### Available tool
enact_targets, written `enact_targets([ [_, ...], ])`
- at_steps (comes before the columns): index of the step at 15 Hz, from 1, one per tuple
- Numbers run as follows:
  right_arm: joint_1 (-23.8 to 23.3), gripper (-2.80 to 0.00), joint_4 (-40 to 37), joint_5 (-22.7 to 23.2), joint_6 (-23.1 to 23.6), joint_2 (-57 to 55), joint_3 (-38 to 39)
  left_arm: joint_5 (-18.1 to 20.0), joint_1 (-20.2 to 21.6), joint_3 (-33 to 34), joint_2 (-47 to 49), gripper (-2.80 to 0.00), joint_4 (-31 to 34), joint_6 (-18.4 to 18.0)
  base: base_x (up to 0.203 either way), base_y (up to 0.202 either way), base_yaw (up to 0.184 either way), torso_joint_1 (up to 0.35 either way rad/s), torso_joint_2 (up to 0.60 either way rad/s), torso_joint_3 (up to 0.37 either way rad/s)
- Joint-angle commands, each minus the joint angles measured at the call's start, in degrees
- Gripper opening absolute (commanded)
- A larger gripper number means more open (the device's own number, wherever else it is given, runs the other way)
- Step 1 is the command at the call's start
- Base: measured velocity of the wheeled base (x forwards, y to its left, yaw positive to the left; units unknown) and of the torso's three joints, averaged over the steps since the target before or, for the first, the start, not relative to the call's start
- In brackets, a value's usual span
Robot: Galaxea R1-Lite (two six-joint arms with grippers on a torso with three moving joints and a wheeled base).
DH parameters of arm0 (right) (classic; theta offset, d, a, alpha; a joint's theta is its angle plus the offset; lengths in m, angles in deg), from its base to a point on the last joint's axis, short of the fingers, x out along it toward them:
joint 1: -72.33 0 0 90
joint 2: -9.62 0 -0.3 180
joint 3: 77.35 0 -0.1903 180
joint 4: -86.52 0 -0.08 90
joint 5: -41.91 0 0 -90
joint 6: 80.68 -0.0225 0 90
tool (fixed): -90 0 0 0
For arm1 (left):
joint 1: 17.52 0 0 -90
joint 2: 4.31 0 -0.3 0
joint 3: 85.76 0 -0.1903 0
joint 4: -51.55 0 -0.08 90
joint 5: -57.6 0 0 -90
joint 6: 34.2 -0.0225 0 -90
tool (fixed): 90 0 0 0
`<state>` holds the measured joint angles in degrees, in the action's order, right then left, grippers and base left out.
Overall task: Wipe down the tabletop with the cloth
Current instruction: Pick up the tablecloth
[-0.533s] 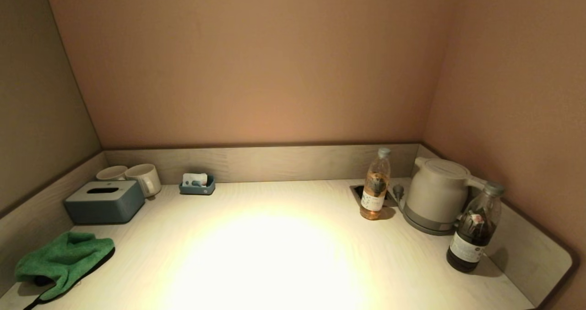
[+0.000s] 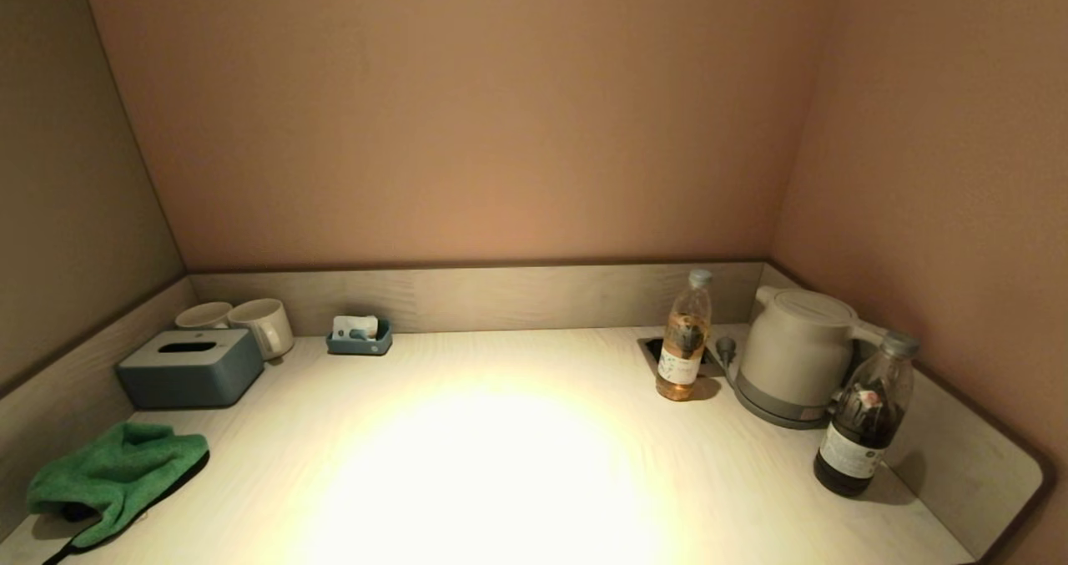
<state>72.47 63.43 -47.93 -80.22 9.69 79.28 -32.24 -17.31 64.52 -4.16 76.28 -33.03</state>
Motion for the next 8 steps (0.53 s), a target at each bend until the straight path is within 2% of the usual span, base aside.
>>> enact_targets([
  [1, 0.04, -2.80, 0.07, 0.02, -0.02, -0.07, 0.00, 0.23, -0.01, -10.10, 2.01, -2.80, 3.85, 1.32, 0.000, 0.000, 0.000, 0.000, 0.00, 0.000],
  [3, 0.04, -2.80, 0.07, 0.02, -0.02, -0.07, 0.00, 0.34, -0.09, -16.81, 6.58, -2.80, 9.03, 2.67, 0.000, 0.000, 0.000, 0.000, 0.00, 0.000],
  [6, 0.04, -2.80, 0.07, 0.02, -0.02, -0.07, 0.00, -0.12, -0.28, -19.25, 11.45, -2.80, 10.26, 2.93, 0.000, 0.000, 0.000, 0.000, 0.00, 0.000],
  [8, 0.04, -2.80, 0.06, 0.02, -0.02, -0.07, 0.00, -2.24, -0.29, -22.44, 19.53, -2.80, 10.80, 3.72, 0.000, 0.000, 0.000, 0.000, 0.00, 0.000],
])
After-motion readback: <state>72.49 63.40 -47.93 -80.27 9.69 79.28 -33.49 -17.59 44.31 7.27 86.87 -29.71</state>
